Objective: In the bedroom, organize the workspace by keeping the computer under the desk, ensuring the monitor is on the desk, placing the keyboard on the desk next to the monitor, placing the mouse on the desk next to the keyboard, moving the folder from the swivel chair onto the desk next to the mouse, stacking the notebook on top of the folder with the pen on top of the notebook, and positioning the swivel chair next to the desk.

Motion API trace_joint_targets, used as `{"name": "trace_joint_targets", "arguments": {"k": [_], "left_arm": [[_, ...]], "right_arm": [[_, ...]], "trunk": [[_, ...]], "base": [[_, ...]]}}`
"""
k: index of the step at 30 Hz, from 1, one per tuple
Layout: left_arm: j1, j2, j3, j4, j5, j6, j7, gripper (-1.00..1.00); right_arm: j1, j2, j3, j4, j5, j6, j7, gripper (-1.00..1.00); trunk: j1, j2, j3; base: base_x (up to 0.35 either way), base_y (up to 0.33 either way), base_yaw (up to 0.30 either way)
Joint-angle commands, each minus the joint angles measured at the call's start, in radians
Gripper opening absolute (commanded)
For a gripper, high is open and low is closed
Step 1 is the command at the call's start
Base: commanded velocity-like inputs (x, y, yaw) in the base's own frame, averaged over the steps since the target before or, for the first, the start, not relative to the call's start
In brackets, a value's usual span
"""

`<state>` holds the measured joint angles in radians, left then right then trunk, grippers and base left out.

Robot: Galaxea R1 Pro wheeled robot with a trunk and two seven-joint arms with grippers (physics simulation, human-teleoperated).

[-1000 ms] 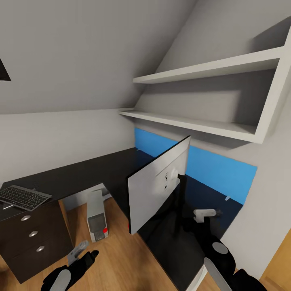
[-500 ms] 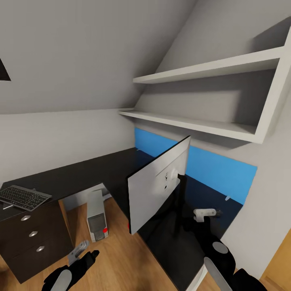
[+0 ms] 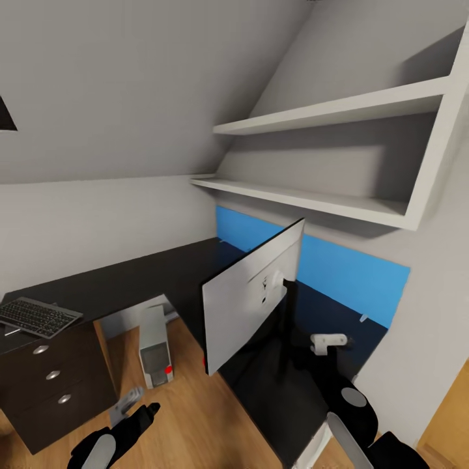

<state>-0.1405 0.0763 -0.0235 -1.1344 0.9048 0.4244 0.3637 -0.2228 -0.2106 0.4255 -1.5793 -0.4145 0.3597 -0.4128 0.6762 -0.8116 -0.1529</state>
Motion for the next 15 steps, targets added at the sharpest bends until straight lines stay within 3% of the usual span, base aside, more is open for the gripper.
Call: {"name": "trace_joint_targets", "arguments": {"k": [1, 7, 15], "left_arm": [[-0.001, 0.001, -0.002, -0.003, 0.010, 0.001, 0.010, 1.00], [-0.001, 0.002, -0.003, -0.007, 0.010, 0.001, 0.007, 1.00], [-0.007, 0.003, 0.002, -0.024, 0.016, 0.010, 0.007, 1.00]], "right_arm": [[-0.002, 0.000, 0.002, -0.003, -0.009, 0.003, -0.008, 1.00], [-0.003, 0.003, 0.004, -0.021, -0.013, 0.004, -0.006, 1.00], [-0.003, 0.005, 0.007, -0.033, -0.013, 0.001, -0.006, 1.00]], "trunk": [[0.000, -0.001, -0.002], [0.000, -0.001, -0.002], [0.000, -0.001, -0.002]], "base": [[-0.187, -0.162, 0.000], [-0.150, -0.120, 0.000], [-0.041, -0.032, 0.000]]}}
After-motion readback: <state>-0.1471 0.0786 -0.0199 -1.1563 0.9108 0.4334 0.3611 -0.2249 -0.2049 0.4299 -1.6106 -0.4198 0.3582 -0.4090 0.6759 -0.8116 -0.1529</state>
